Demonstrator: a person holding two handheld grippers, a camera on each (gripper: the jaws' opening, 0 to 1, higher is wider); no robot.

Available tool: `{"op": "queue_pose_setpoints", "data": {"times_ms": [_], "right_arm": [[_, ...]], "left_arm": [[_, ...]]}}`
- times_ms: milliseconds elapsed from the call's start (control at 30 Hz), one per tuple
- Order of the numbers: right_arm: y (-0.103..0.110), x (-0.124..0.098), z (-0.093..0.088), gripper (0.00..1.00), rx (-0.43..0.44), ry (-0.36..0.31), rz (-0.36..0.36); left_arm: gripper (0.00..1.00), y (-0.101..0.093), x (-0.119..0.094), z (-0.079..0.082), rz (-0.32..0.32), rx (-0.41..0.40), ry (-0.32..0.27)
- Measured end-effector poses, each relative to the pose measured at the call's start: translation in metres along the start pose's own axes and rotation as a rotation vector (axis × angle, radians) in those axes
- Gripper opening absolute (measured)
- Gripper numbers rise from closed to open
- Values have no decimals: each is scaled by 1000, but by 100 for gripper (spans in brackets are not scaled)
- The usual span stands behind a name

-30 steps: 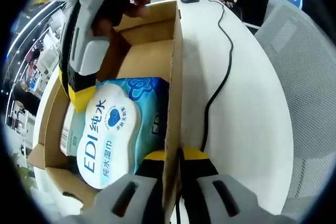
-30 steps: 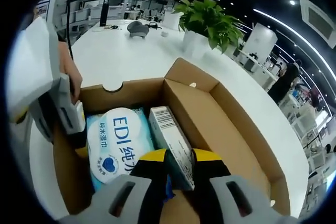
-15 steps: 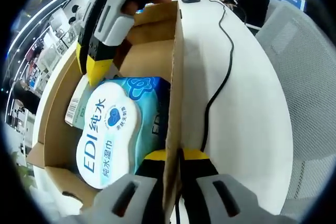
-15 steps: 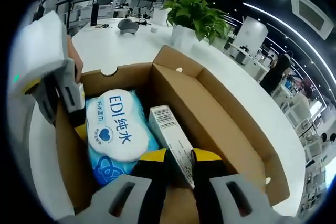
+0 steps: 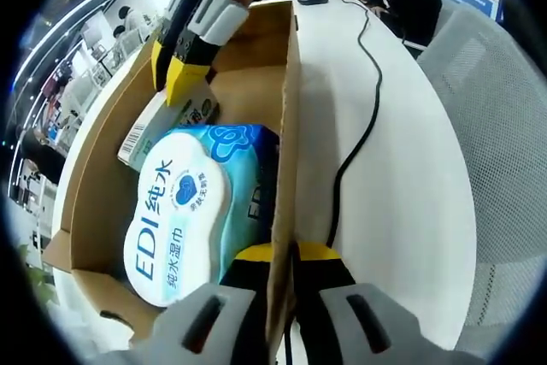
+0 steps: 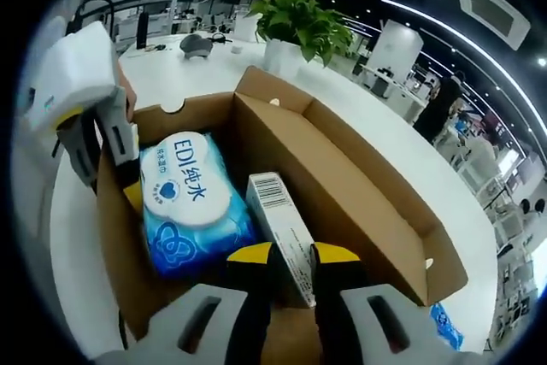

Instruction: Operate the shoe box by opening the lid, removing the specified soft item, and placing it in the target area until the item is outside and the box remains undamaged.

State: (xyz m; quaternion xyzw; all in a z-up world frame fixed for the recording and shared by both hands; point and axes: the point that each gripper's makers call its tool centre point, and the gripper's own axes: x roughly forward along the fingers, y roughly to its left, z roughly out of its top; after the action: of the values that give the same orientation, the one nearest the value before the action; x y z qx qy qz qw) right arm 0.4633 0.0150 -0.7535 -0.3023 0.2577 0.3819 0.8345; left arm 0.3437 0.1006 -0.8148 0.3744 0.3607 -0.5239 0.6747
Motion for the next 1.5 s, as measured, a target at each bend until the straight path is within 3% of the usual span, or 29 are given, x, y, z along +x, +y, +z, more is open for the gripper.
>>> {"op": "queue_pose_setpoints", "data": {"times_ms": [133, 400, 500, 700, 833, 900, 1000, 1100, 1233, 1400, 1467, 1500], "right_arm": [[0, -5, -3, 14, 98, 7, 12], [0, -11, -10, 13, 77, 49, -14], [0, -15, -12, 13, 149, 49, -30], [2, -21, -17, 10, 198, 68, -18], [3, -25, -20, 9, 184, 67, -12], [5, -25, -19, 12, 180, 66, 4], [19, -27, -8, 23, 207, 24, 98], [23, -32, -1, 38, 162, -17, 107], [20, -39, -3, 39, 160, -10, 90], [8, -37, -9, 44, 84, 39, 103], [3, -33, -9, 43, 77, 62, 128], [6, -29, -10, 43, 90, 80, 180]], "left_arm": [[3, 0, 0, 0, 1, -2, 0], [3, 0, 1, 0, 1, 1, -2], [3, 0, 1, 0, -2, -3, -1], [3, 0, 1, 1, -7, -11, 3], [4, 0, 1, 1, -1, -5, 0], [4, 0, 1, 1, -2, -8, 1], [4, 0, 1, 1, -3, -12, 2], [4, 1, 1, 1, -2, -14, 3], [4, 1, 1, 1, -6, -10, 3], [4, 0, 1, 1, -4, -6, 2], [4, 0, 1, 1, -1, -12, 3], [4, 0, 1, 1, -2, -14, 4]]}}
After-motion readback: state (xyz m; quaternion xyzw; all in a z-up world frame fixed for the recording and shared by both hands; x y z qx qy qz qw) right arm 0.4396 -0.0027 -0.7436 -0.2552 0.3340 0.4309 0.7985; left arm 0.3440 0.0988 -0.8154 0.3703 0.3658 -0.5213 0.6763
